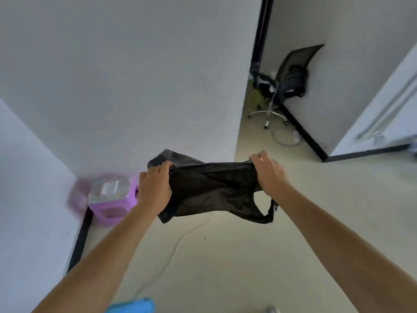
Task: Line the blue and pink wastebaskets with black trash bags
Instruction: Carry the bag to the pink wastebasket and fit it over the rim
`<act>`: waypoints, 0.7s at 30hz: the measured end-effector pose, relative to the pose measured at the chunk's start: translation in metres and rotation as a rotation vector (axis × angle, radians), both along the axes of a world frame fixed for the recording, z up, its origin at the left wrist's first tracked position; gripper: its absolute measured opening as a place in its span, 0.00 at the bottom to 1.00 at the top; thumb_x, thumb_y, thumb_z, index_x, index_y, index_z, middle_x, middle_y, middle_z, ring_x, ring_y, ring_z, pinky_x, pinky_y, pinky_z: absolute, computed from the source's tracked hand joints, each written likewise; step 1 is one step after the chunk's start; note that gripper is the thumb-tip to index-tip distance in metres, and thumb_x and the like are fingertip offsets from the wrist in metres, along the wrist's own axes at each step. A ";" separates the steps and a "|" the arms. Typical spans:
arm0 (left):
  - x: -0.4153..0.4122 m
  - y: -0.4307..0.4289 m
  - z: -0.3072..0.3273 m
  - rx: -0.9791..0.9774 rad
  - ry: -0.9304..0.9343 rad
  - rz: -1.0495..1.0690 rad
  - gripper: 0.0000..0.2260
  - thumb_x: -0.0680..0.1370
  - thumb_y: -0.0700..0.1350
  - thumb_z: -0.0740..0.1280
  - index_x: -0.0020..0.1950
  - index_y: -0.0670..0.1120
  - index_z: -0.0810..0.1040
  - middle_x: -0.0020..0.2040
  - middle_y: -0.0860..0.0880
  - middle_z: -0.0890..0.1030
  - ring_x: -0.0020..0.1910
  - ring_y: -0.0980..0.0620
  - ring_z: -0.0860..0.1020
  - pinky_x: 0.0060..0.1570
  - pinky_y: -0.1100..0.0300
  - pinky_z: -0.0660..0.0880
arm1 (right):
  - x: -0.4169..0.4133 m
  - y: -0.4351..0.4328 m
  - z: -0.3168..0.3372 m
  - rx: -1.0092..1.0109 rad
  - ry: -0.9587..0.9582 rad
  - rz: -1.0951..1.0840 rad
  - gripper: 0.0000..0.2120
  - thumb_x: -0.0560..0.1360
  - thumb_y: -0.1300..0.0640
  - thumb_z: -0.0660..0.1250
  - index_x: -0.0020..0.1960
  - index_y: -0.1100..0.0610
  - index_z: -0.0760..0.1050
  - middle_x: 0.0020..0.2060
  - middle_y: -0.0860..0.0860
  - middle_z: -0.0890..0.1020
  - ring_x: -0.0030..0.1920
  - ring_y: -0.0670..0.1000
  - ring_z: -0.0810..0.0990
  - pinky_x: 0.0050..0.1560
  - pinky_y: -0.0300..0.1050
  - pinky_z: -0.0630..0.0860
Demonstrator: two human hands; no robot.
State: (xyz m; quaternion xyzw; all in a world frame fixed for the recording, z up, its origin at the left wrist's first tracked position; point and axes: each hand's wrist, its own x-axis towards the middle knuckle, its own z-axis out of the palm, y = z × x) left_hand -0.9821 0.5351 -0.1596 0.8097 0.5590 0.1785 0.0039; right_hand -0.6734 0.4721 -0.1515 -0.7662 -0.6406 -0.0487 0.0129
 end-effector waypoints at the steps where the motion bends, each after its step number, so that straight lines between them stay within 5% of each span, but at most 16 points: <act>1: 0.044 0.000 0.009 0.030 0.006 -0.056 0.21 0.72 0.32 0.64 0.64 0.45 0.72 0.53 0.44 0.80 0.52 0.41 0.75 0.50 0.48 0.69 | 0.040 -0.024 0.006 0.011 -0.043 -0.059 0.24 0.69 0.66 0.72 0.61 0.51 0.70 0.56 0.52 0.72 0.46 0.55 0.78 0.35 0.46 0.73; 7: 0.307 -0.041 0.038 0.194 -0.003 -0.413 0.17 0.71 0.32 0.69 0.58 0.44 0.78 0.47 0.42 0.77 0.43 0.42 0.76 0.39 0.51 0.73 | 0.250 -0.160 0.022 0.083 -0.089 -0.455 0.13 0.73 0.61 0.67 0.57 0.54 0.72 0.53 0.52 0.74 0.49 0.53 0.76 0.36 0.43 0.75; 14: 0.591 -0.136 0.042 -0.092 -0.256 -0.628 0.18 0.74 0.30 0.59 0.58 0.46 0.76 0.47 0.46 0.82 0.42 0.45 0.78 0.38 0.58 0.68 | 0.462 -0.287 0.035 0.274 0.278 -0.659 0.12 0.76 0.67 0.58 0.57 0.57 0.71 0.53 0.56 0.72 0.40 0.61 0.76 0.39 0.49 0.69; 17: 0.681 -0.171 0.045 -0.299 -0.280 -0.647 0.24 0.69 0.27 0.57 0.59 0.47 0.74 0.49 0.47 0.80 0.41 0.48 0.74 0.39 0.58 0.69 | 0.529 -0.335 0.037 0.278 0.214 -0.741 0.11 0.76 0.65 0.58 0.57 0.56 0.71 0.52 0.55 0.71 0.36 0.59 0.73 0.37 0.49 0.68; 21: 0.800 -0.201 0.040 -0.386 -0.316 -0.682 0.18 0.71 0.30 0.55 0.53 0.47 0.74 0.49 0.46 0.78 0.43 0.48 0.73 0.40 0.57 0.67 | 0.618 -0.386 0.033 0.238 0.070 -0.782 0.10 0.77 0.54 0.59 0.56 0.55 0.72 0.50 0.54 0.74 0.38 0.60 0.78 0.34 0.47 0.67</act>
